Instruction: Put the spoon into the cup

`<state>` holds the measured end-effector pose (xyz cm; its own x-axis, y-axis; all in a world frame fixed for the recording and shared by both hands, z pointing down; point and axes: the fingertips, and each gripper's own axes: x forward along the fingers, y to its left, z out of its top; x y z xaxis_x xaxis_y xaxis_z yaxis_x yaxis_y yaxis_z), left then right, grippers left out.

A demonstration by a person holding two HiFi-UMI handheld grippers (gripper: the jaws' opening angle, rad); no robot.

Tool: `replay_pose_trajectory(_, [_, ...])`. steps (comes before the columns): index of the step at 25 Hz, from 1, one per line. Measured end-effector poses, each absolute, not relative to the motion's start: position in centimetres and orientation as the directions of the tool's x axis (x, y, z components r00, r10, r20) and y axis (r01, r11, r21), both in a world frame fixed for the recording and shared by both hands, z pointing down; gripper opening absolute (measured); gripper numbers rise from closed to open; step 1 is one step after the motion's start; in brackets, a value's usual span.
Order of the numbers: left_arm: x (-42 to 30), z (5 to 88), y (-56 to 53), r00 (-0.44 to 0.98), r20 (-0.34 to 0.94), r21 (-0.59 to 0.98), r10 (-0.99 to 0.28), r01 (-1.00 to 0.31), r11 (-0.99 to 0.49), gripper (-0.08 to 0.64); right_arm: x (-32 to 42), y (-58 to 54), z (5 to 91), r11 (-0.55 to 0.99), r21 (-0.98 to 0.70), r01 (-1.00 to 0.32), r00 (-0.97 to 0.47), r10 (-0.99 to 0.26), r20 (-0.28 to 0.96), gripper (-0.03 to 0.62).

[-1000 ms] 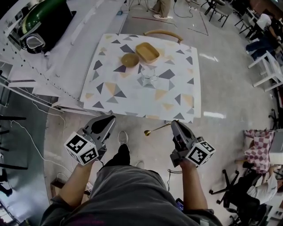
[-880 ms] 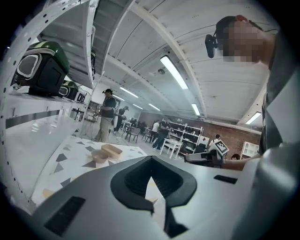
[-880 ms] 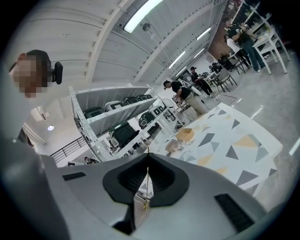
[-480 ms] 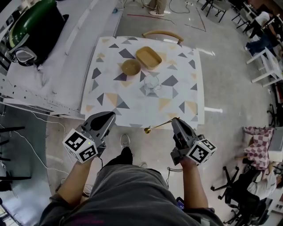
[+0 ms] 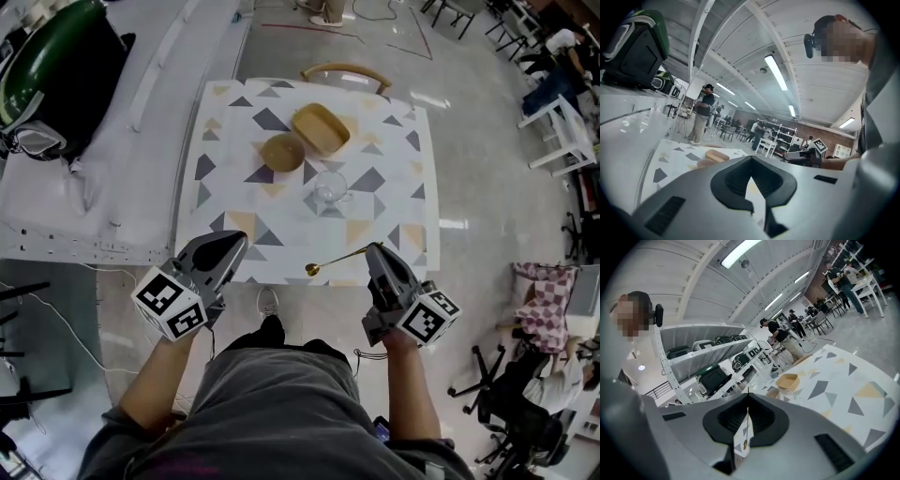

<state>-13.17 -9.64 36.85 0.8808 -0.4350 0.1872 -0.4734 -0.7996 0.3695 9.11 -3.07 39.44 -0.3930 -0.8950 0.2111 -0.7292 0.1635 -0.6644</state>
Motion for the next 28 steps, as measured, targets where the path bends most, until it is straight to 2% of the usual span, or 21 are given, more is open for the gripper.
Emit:
replay_pose_trajectory(14, [-12.8, 37.5, -12.6, 0.879, 0.187, 0.381, -0.438, -0.476, -0.793, 0.015, 9.2, -6.8, 39.7, 0.173, -0.655, -0.736, -0.405, -0.888, 0.220, 0.023])
replay_pose_trajectory(28, [-9.8, 38.9, -14.4, 0.814, 0.245, 0.375, -0.526, -0.580, -0.723, 0.015, 12.4, -11.9, 41.1, 0.245, -0.694, -0.677, -0.508, -0.838, 0.199, 0.023])
